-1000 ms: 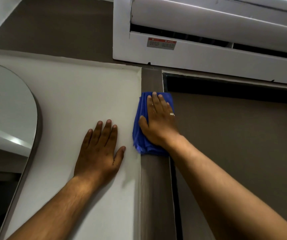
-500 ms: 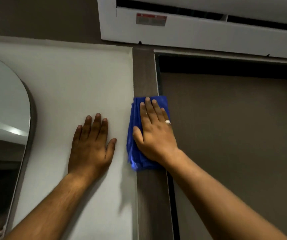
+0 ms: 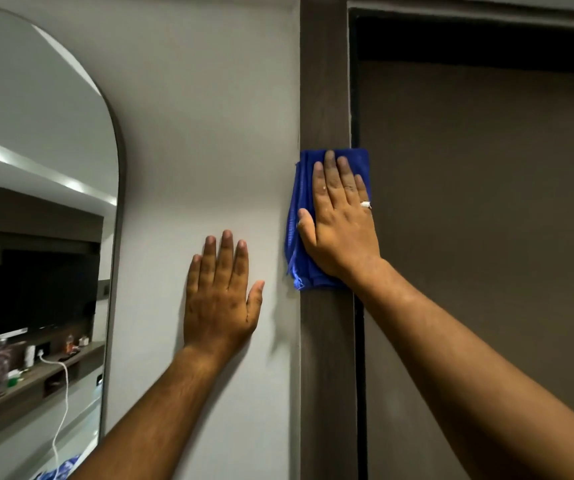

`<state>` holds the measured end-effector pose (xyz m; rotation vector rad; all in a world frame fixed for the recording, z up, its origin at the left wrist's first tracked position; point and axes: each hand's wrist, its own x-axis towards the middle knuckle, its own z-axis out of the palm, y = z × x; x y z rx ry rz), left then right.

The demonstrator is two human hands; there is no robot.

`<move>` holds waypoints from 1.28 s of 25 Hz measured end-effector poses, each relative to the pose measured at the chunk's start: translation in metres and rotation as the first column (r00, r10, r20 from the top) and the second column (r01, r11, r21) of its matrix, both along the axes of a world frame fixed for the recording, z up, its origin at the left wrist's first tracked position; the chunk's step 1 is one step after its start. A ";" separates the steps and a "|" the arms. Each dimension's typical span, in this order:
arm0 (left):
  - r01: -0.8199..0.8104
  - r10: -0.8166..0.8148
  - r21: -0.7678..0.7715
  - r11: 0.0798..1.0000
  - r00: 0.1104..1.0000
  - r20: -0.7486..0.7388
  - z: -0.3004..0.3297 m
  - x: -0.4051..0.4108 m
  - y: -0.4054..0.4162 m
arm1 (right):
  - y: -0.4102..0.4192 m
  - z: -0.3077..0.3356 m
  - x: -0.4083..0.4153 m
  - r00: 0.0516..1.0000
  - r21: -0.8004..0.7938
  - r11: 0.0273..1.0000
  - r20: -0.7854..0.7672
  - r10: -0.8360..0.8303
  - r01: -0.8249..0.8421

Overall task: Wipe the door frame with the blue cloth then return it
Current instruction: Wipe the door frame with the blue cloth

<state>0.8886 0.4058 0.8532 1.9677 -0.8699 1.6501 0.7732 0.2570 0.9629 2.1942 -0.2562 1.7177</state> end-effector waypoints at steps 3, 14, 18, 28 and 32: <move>-0.014 0.015 0.017 1.000 1.000 -0.025 -0.014 -0.001 0.001 | 0.000 -0.068 -0.002 0.999 0.000 0.999 0.006 0.043 -0.043; 0.014 0.019 0.128 0.992 0.967 -0.253 -0.088 -0.034 0.010 | 0.001 -0.173 -0.047 0.920 0.166 0.912 -0.061 0.388 -0.374; 0.157 -0.193 -0.121 0.980 0.896 -0.400 -0.099 -0.063 0.003 | -0.008 -0.182 -0.056 0.956 0.476 0.837 0.239 0.171 -0.269; 0.355 -0.750 -0.660 0.661 0.326 -0.576 -0.139 -0.150 -0.039 | -0.005 -0.229 -0.101 0.574 0.723 0.007 0.544 0.612 -0.691; 0.405 -0.852 -0.813 0.418 -0.136 -0.506 -0.152 -0.187 -0.054 | -0.012 -0.251 -0.164 0.610 0.756 -0.075 0.578 0.542 -0.650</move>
